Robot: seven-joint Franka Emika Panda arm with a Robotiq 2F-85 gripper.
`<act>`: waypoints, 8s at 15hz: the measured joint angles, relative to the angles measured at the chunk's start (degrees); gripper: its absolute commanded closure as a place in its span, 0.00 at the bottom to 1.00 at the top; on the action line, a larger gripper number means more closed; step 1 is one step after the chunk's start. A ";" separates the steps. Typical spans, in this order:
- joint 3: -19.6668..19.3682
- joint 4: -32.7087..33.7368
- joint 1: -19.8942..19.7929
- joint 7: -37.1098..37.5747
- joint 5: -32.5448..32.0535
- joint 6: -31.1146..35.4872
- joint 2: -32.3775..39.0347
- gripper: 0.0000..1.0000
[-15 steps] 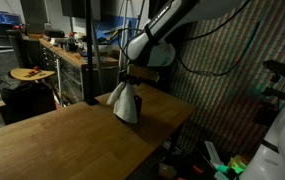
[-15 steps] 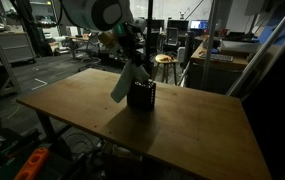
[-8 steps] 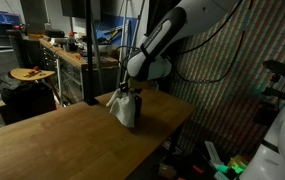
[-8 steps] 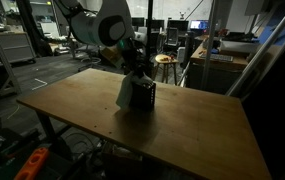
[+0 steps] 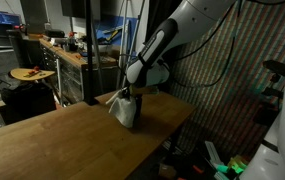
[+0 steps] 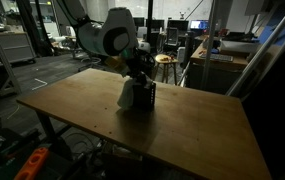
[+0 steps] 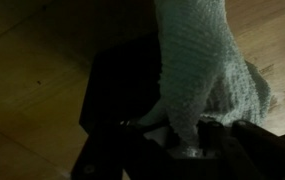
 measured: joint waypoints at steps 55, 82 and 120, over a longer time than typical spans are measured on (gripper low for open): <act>4.60 11.60 -4.93 -18.02 2.01 -20.84 4.64 0.98; 8.44 12.69 -9.25 -27.95 9.35 -23.96 5.92 0.71; 4.98 -1.10 -7.56 -27.75 13.02 -16.29 -10.17 0.96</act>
